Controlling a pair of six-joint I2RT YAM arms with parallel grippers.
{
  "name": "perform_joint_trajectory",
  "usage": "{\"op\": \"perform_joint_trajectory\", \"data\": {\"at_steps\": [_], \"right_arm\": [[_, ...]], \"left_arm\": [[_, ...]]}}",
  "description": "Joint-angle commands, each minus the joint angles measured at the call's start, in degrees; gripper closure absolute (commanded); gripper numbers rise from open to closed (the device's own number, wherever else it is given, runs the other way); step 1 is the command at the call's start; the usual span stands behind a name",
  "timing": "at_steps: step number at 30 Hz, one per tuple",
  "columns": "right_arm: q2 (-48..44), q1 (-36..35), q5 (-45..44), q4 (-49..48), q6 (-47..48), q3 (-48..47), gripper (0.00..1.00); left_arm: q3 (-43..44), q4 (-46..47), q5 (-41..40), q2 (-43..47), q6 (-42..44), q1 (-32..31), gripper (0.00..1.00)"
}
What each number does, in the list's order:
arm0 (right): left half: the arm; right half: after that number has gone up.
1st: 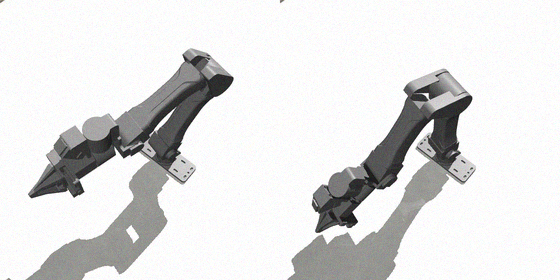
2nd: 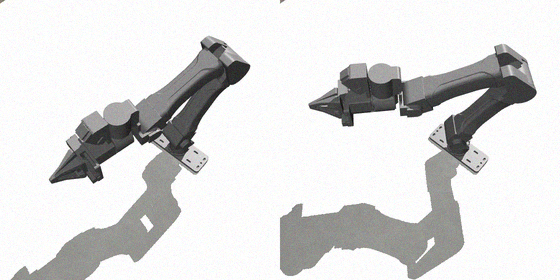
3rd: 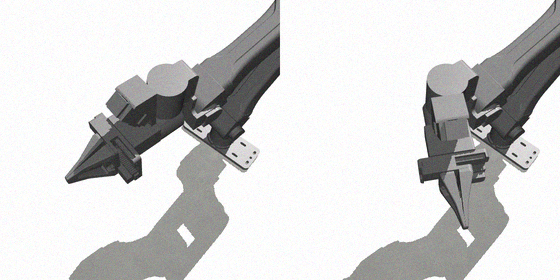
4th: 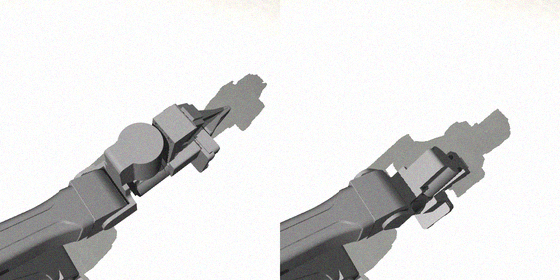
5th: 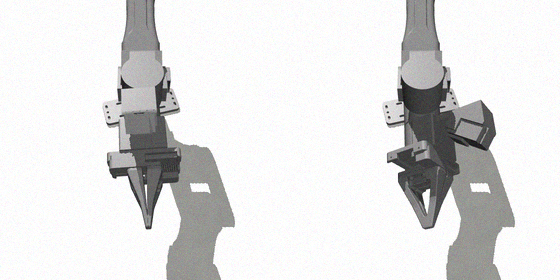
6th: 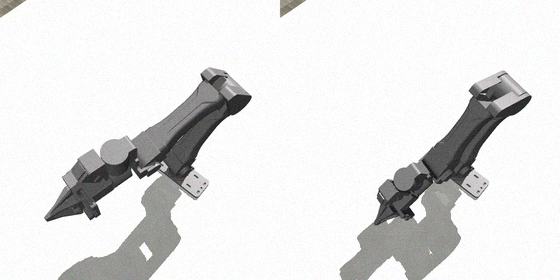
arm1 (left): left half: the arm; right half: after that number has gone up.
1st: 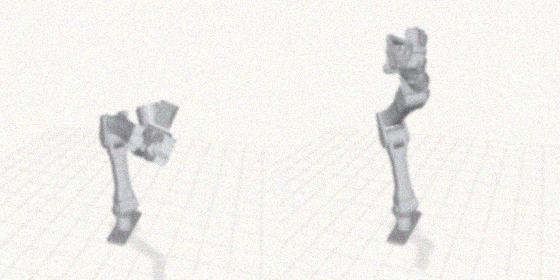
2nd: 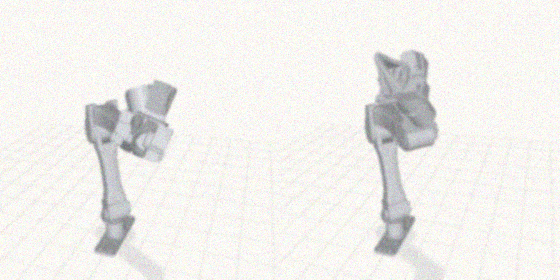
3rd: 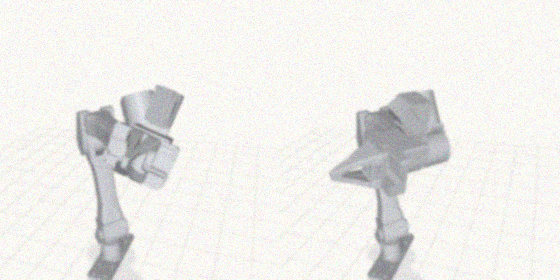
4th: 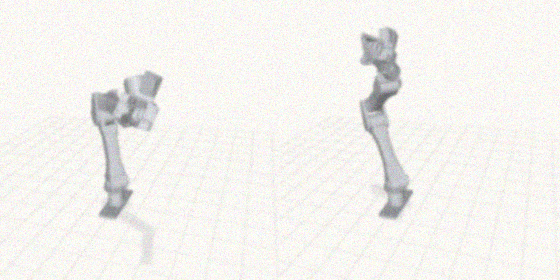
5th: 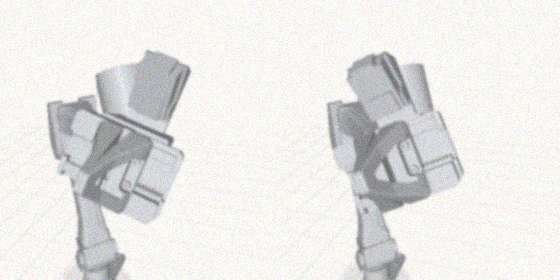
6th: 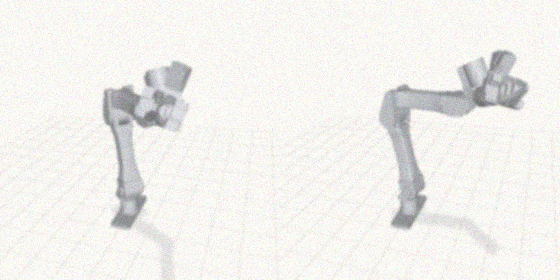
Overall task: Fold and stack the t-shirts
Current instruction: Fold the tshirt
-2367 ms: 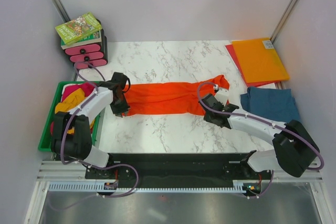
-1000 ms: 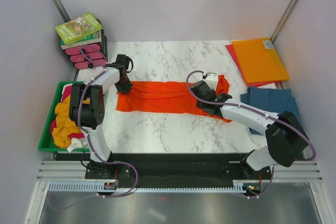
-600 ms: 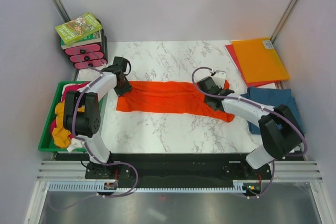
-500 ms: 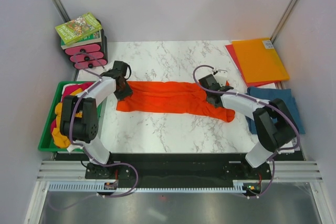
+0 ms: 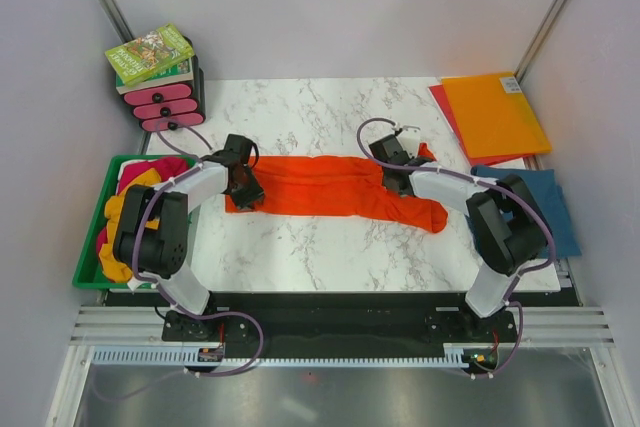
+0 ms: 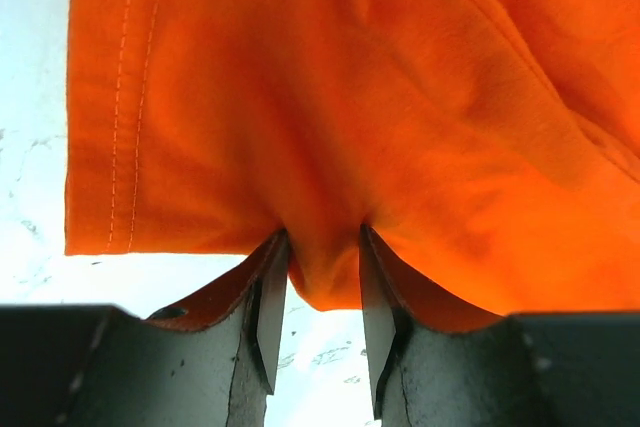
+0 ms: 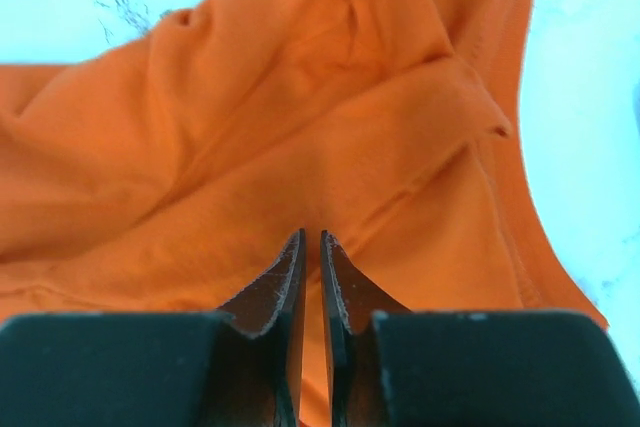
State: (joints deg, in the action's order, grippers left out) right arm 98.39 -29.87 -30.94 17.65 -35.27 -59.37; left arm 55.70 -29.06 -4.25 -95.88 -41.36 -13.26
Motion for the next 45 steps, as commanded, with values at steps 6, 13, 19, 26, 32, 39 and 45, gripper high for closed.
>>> {"op": "perform_joint_trajectory", "data": {"at_steps": [6,13,19,26,32,39,45], "right_arm": [[8.04,0.07,-0.7,-1.13,3.18,-11.45,0.82],[7.35,0.69,0.17,0.02,3.89,-17.09,0.7],[-1.35,-0.19,4.57,-0.42,1.17,-7.44,0.61],[-6.98,-2.3,5.89,-2.7,-0.85,1.89,0.59],[-7.69,-4.67,6.77,-4.55,-3.05,5.32,0.57],[-4.88,-4.94,5.01,-5.69,-2.79,4.53,0.59],[-2.86,-4.85,3.87,-5.43,-1.91,1.9,0.61]], "left_arm": [[0.2,-0.03,0.82,-3.97,-2.32,-0.28,0.6],[0.2,-0.47,0.21,-4.23,-2.05,-0.37,0.6],[0.2,-0.56,0.56,-4.67,-2.14,-0.45,0.6],[0.28,-0.56,0.65,-4.85,-2.14,-0.72,0.6],[0.02,-0.56,0.47,-4.41,-2.14,-0.89,0.6],[0.02,-0.56,0.21,-4.58,-1.97,-1.07,0.6],[0.11,-0.82,-0.14,-4.67,-1.97,-1.07,0.6]]}}
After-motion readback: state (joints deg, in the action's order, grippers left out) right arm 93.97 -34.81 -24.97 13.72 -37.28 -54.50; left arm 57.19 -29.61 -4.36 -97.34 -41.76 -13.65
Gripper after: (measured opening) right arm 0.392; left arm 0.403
